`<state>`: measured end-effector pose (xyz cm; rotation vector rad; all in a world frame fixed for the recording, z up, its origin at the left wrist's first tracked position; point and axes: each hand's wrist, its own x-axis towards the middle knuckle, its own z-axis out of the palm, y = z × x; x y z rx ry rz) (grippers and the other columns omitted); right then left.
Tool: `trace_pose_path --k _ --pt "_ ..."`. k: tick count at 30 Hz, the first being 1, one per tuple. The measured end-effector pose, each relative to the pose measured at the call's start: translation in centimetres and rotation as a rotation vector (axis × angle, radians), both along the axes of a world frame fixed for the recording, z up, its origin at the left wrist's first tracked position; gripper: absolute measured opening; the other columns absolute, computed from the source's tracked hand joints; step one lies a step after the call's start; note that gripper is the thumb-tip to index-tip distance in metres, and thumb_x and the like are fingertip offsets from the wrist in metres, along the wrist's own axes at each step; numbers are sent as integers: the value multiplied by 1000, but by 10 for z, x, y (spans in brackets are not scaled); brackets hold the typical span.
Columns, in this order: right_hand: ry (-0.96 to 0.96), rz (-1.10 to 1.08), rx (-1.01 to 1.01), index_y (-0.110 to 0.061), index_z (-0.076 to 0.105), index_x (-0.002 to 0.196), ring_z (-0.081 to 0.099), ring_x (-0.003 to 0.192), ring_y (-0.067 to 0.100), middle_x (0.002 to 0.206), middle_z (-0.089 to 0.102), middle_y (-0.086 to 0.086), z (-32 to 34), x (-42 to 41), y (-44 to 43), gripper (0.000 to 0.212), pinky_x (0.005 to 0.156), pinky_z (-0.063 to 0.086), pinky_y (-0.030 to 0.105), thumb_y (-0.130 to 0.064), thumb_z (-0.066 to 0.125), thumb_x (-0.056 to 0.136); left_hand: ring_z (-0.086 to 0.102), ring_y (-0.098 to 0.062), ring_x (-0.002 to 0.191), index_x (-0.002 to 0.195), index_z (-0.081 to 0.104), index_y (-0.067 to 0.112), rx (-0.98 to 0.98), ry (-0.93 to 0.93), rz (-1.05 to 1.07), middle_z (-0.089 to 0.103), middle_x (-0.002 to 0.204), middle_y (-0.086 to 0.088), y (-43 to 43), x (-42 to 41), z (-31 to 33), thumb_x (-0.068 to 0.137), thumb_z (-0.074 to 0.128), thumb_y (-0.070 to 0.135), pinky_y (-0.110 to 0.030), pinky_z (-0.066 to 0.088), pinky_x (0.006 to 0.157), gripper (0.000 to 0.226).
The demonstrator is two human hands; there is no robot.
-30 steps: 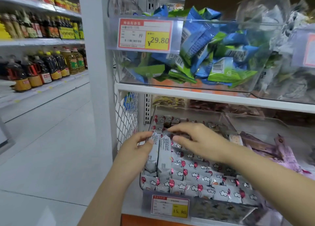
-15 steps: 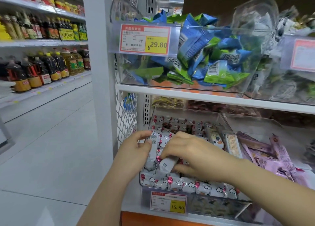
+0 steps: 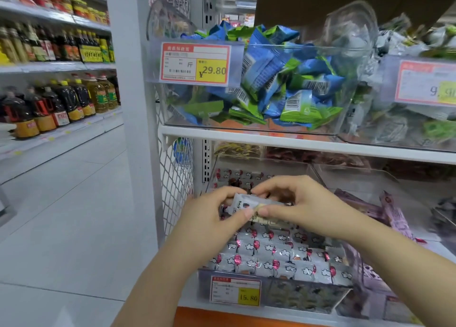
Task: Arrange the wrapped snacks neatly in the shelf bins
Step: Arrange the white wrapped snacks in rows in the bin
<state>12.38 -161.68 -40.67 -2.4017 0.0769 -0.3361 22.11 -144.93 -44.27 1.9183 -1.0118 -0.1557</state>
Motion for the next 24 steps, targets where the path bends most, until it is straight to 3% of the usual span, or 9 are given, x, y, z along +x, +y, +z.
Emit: trace_pose_path --k 2,5,7,9,13,15,18,21,24 --pt "-39 -94 87 -29 66 105 64 81 -2 97 69 -14 -3 -7 -7 35 77 51 17 -28 78 72 64 -8 76 113 58 38 -75 66 30 64 96 21 -2 -3 1 85 61 38 -22 54 65 28" --pt "-71 -169 378 -23 66 98 63 69 5 87 72 -7 -11 -16 -19 43 67 50 16 -28 80 59 62 3 76 114 56 40 -104 91 41 63 98 22 -6 -5 -1 85 61 39 -9 48 57 29" --pt "-154 -197 605 -18 64 96 64 65 6 78 72 -4 -18 -19 -23 46 60 48 14 -28 78 53 60 8 82 118 52 45 -54 58 36 61 106 25 -11 -6 -4 85 60 43 -9 45 65 34" --pt "-277 -299 664 -14 62 94 66 71 11 81 74 0 -21 -19 -28 37 66 50 19 -23 79 62 57 6 91 124 48 47 20 -22 54 56 116 28 -16 -5 -8 86 59 44 -15 43 79 40" --pt "-368 -592 242 -15 62 100 61 79 20 88 69 7 -22 -5 -50 29 66 42 28 -25 75 77 52 -1 95 127 50 39 97 -192 121 54 125 21 -26 5 -4 90 57 34 -18 37 89 38" --pt "-377 -599 70 -10 59 108 58 88 20 94 63 4 -22 9 -60 33 66 34 23 -22 72 80 55 -5 101 125 54 34 133 -220 125 57 124 16 -37 16 2 91 56 30 -19 39 89 34" --pt "-249 -620 -184 -5 57 112 54 91 24 106 62 14 -19 32 -74 34 62 24 18 -25 66 85 57 -10 107 120 60 28 207 -237 94 62 122 7 -66 40 11 93 53 24 -21 43 90 28" --pt "-93 -529 -194 -14 49 129 53 111 22 127 56 6 -16 46 -87 49 76 33 22 -37 62 87 55 -13 111 121 60 28 337 -286 21 59 126 7 -96 63 15 96 48 25 -15 38 86 28" --pt "-71 -382 -170 -18 49 130 50 118 21 129 55 2 -18 56 -99 50 93 40 29 -37 63 86 55 -12 110 122 59 22 461 -303 -83 59 126 5 -121 84 10 97 47 25 -20 39 94 28"
